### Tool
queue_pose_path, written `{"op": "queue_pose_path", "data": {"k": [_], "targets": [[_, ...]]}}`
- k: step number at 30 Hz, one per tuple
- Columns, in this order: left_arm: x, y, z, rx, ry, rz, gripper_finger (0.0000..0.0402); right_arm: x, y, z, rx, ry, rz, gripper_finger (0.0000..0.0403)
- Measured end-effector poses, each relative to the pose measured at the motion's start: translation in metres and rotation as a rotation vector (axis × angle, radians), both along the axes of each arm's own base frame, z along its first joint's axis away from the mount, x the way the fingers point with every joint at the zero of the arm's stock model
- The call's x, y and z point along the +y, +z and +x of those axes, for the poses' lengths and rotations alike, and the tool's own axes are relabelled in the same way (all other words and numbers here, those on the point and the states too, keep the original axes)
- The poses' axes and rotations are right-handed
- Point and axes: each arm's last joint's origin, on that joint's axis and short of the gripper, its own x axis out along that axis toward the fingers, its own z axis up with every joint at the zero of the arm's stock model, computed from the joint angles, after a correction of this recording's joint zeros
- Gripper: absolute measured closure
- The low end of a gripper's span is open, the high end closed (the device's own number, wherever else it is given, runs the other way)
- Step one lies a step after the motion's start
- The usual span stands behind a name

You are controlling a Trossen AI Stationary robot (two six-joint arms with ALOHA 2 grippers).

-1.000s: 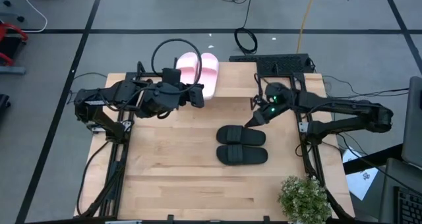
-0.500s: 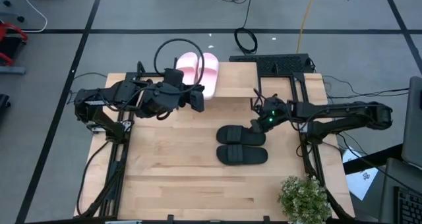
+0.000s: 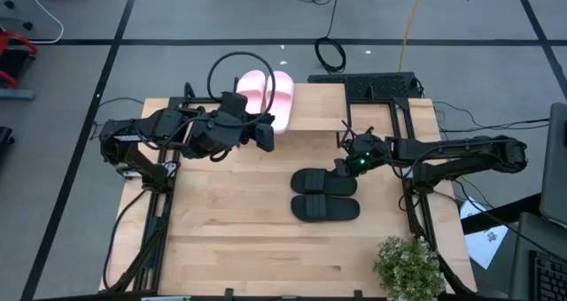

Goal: Pick and place slides into the shelf
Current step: Put the top black slides on the shelf

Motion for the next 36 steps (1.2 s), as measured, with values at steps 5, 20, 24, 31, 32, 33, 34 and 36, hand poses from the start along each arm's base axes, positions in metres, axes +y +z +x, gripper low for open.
{"op": "queue_pose_path", "data": {"k": [5,20,24,31,32,33,34,36], "targets": [[0.000,0.000,0.000,0.031,-0.017,0.045,0.0339,0.002,0.005,0.004,-0.070,0.050,-0.023,0.0380],[0.001,0.000,0.000,0.079,-0.021,0.128,0.0339,0.025,0.028,0.025,-0.480,0.377,-0.455,0.0380],[0.001,0.001,0.000,0.079,-0.018,0.131,0.0339,0.027,0.028,0.032,-0.539,0.390,-0.491,0.0380],[0.001,0.000,0.000,0.075,-0.025,0.120,0.0339,0.027,0.031,0.036,-0.592,0.374,-0.508,0.0381],[0.001,0.000,0.000,0.070,-0.022,0.113,0.0339,0.027,0.032,0.036,-0.600,0.373,-0.510,0.0380],[0.001,0.000,0.000,0.061,-0.017,0.101,0.0339,0.027,0.033,0.036,-0.614,0.369,-0.513,0.0381],[0.001,0.000,0.000,0.049,-0.010,0.086,0.0339,0.027,0.035,0.036,-0.633,0.364,-0.517,0.0380],[0.000,0.000,0.000,0.027,-0.003,0.051,0.0339,0.027,0.038,0.036,-0.661,0.351,-0.530,0.0381]]}}
